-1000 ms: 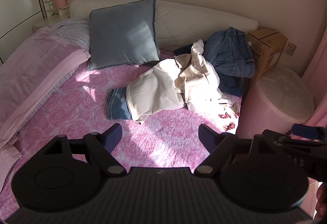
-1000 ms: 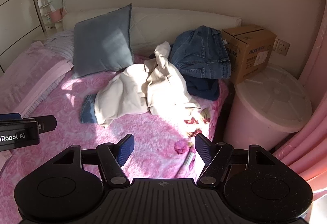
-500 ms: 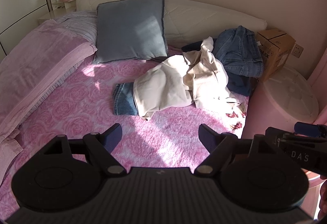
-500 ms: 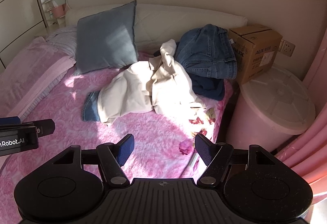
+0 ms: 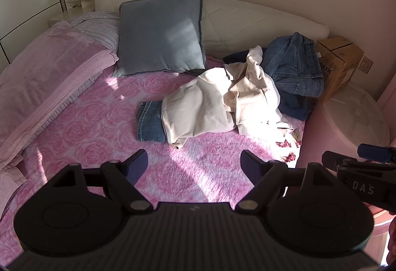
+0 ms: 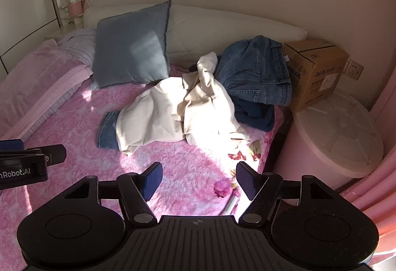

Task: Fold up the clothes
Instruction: 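Move both tools toward the cream garment on the clothes pile, then grasp the cream garment with the right tool while the left tool grasps it too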

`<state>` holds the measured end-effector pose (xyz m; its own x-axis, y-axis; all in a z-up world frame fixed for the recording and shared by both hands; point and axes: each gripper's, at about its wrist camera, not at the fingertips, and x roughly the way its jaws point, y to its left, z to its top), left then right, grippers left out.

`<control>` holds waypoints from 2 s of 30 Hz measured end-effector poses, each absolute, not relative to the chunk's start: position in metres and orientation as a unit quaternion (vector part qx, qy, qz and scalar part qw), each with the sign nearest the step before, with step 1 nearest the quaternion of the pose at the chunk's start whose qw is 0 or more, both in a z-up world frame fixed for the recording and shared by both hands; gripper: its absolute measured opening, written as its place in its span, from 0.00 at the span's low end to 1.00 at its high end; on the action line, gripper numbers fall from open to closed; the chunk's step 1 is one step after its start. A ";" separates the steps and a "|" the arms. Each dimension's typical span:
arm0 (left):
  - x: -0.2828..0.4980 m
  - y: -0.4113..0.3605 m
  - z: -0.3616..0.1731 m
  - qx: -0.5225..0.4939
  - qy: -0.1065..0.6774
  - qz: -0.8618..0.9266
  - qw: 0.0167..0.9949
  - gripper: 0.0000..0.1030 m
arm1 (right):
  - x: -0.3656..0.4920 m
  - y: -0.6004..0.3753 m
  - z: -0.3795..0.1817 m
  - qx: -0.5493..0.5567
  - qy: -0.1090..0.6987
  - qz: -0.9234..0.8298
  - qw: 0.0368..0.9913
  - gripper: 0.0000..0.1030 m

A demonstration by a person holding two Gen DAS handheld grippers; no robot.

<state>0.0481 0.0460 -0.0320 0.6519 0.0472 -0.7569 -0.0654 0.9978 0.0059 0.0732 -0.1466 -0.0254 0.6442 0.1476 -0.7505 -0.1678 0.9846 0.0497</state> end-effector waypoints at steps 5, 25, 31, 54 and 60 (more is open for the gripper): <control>0.067 0.035 -0.038 -0.009 0.424 0.033 0.905 0.77 | 0.088 -0.154 -0.030 -0.012 0.417 0.091 0.904 0.67; 0.199 -0.003 -0.094 -0.015 0.482 0.040 0.875 0.73 | 0.210 -0.196 -0.081 -0.011 0.472 0.115 0.874 0.67; 0.241 -0.007 -0.133 -0.016 0.494 0.028 0.869 0.70 | 0.251 -0.217 -0.118 -0.001 0.490 0.108 0.865 0.67; 0.370 0.003 -0.281 -0.028 0.557 0.044 0.829 0.69 | 0.379 -0.207 -0.260 -0.042 0.542 0.115 0.831 0.67; 0.388 0.009 -0.311 -0.047 0.556 0.049 0.828 0.60 | 0.396 -0.197 -0.291 -0.062 0.539 0.132 0.829 0.67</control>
